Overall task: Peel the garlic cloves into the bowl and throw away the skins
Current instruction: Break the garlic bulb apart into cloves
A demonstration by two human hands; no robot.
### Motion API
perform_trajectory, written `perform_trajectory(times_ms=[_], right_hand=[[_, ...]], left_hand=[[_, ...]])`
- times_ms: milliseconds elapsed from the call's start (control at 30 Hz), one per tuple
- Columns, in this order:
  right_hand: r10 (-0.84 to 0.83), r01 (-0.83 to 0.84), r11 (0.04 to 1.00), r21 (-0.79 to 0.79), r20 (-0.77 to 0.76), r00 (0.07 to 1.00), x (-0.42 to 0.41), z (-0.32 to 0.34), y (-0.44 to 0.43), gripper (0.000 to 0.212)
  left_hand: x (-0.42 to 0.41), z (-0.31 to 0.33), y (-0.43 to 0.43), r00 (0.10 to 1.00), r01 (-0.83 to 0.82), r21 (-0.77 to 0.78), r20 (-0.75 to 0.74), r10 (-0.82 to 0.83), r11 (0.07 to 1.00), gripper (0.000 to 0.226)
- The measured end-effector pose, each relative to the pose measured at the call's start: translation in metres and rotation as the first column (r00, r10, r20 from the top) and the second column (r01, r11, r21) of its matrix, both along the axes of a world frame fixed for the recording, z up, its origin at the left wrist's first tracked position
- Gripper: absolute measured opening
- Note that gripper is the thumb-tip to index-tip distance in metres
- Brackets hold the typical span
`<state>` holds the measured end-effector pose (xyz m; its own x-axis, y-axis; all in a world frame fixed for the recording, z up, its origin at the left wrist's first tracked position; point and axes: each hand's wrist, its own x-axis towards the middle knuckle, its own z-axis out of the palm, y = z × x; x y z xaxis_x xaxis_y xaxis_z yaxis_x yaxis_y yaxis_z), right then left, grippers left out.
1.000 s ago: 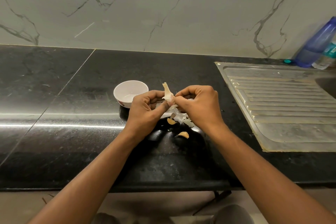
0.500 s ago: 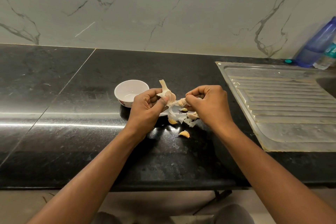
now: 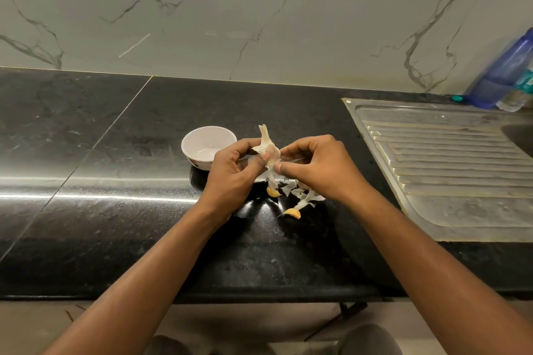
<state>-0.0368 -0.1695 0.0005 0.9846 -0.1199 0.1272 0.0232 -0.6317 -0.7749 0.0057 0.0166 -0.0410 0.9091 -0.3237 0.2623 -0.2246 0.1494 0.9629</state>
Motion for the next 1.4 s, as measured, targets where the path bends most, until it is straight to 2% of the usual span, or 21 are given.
perform_trajectory(times_ms=[167, 367, 500, 600, 700, 867, 1000, 1133, 1300, 1400], right_hand=[[-0.026, 0.027, 0.996, -0.084, 0.017, 1.0, 0.0, -0.004, 0.003, 0.018], [-0.062, 0.068, 0.983, -0.17, 0.039, 0.997, 0.002, -0.004, -0.003, 0.02], [-0.041, 0.049, 0.994, -0.094, 0.09, 0.995, 0.004, -0.002, -0.004, 0.016], [0.028, -0.028, 1.0, 0.001, 0.092, 0.995, 0.004, 0.004, 0.0, 0.014], [0.08, -0.081, 0.997, 0.01, 0.075, 0.994, 0.003, 0.005, 0.003, 0.016], [0.067, -0.067, 0.998, -0.005, 0.107, 0.992, 0.002, 0.006, 0.004, 0.012], [0.027, -0.03, 0.999, 0.026, 0.117, 0.993, 0.002, 0.002, 0.008, 0.008], [-0.079, 0.061, 0.986, 0.156, 0.111, 0.991, 0.002, -0.003, 0.008, 0.024], [-0.098, 0.073, 0.951, 0.301, 0.069, 0.993, 0.0, -0.002, 0.005, 0.017], [-0.145, 0.117, 0.95, 0.289, 0.078, 0.986, 0.001, -0.001, -0.005, 0.015]], left_hand=[[-0.001, 0.0, -0.001, 1.0, -0.003, -0.017, -0.005, 0.003, 1.0, 0.02], [0.001, -0.002, -0.001, 1.0, -0.03, -0.022, -0.005, 0.03, 0.999, 0.018], [0.002, -0.003, -0.001, 1.0, -0.009, -0.018, -0.006, 0.009, 1.0, 0.022], [0.002, -0.003, -0.001, 1.0, 0.014, 0.001, 0.01, -0.014, 1.0, 0.024], [0.003, -0.003, 0.001, 0.999, 0.006, 0.031, 0.036, -0.007, 0.999, 0.022], [0.002, -0.003, 0.001, 1.0, 0.004, 0.043, 0.03, -0.005, 0.999, 0.021], [0.002, -0.003, 0.001, 1.0, 0.006, 0.037, 0.024, -0.007, 0.999, 0.021], [0.002, -0.004, 0.002, 1.0, 0.009, 0.03, 0.002, -0.009, 1.0, 0.025], [0.004, -0.005, 0.001, 1.0, -0.015, 0.02, -0.003, 0.015, 1.0, 0.023], [0.005, -0.007, 0.0, 0.999, -0.046, 0.03, 0.001, 0.046, 0.998, 0.023]])
